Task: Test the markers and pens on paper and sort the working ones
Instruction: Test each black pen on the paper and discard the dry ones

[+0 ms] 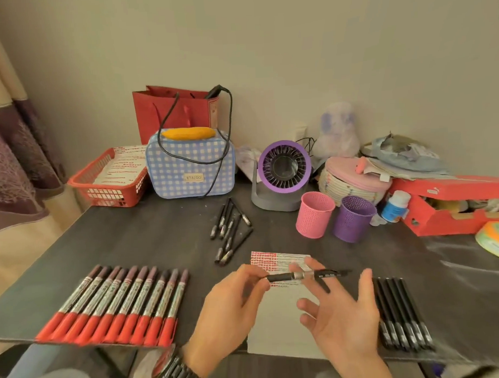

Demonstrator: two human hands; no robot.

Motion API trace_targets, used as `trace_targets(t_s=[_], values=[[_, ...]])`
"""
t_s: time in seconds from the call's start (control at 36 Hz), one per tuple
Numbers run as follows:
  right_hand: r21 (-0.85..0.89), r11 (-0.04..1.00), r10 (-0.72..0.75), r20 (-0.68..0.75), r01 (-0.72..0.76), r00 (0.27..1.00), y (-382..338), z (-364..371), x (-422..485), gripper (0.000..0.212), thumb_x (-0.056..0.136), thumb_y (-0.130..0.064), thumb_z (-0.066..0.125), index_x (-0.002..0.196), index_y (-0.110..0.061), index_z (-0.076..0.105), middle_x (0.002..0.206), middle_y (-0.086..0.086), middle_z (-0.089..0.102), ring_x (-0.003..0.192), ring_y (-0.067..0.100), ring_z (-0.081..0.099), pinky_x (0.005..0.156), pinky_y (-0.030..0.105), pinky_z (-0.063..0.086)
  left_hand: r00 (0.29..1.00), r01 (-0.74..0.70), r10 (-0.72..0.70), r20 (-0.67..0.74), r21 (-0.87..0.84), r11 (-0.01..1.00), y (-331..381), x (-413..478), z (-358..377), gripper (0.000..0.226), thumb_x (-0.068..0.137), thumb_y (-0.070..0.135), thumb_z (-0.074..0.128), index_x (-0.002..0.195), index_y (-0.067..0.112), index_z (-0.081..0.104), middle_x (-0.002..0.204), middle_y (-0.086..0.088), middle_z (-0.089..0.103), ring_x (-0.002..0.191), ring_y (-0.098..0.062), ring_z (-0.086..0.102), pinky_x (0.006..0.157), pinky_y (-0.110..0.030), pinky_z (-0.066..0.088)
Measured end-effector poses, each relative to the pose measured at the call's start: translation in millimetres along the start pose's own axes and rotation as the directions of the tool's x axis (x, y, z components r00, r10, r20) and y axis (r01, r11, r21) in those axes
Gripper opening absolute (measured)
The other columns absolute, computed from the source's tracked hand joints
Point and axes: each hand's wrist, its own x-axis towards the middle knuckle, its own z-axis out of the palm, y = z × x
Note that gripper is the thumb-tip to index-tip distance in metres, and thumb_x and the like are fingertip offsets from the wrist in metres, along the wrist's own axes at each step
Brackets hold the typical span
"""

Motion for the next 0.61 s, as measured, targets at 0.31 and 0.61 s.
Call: trace_targets(t_s=[0.31, 0.61], values=[[0.12, 0.986, -0.09, -0.21, 0.117, 0.974, 11.7, -9.9, -14.3, 0.045, 0.094, -0.042, 0.043, 0.064, -0.011, 0.058, 0.079, 0.009, 0.061, 0.055, 0.024, 0.055, 0.047, 0.024, 0.049, 0.996, -0.022, 0.022, 0.085, -0.001, 1.0, 7.5, -28.7, 23.3, 0.013, 0.095, 0.058, 0.04, 0.105, 0.05, 0.044, 0.097, 0.03, 0.065, 0.088, 0.001, 0.061, 0.07, -0.019, 0.048], [-0.446, 0.892, -0.142, -0.13, 0.07, 0.981, 12.0, -7.5, -11.0, 0.052, 0.084, -0.056, 0.063, 0.095, -0.007, 0.078, 0.092, 0.004, 0.069, 0.053, 0.017, 0.052, 0.045, 0.026, 0.046, 0.989, -0.052, 0.047, 0.14, 0.037, 0.998, 10.4, -20.3, 33.0, 0.022, 0.094, 0.066, 0.042, 0.108, 0.05, 0.049, 0.106, 0.035, 0.058, 0.098, 0.002, 0.059, 0.073, -0.007, 0.042]])
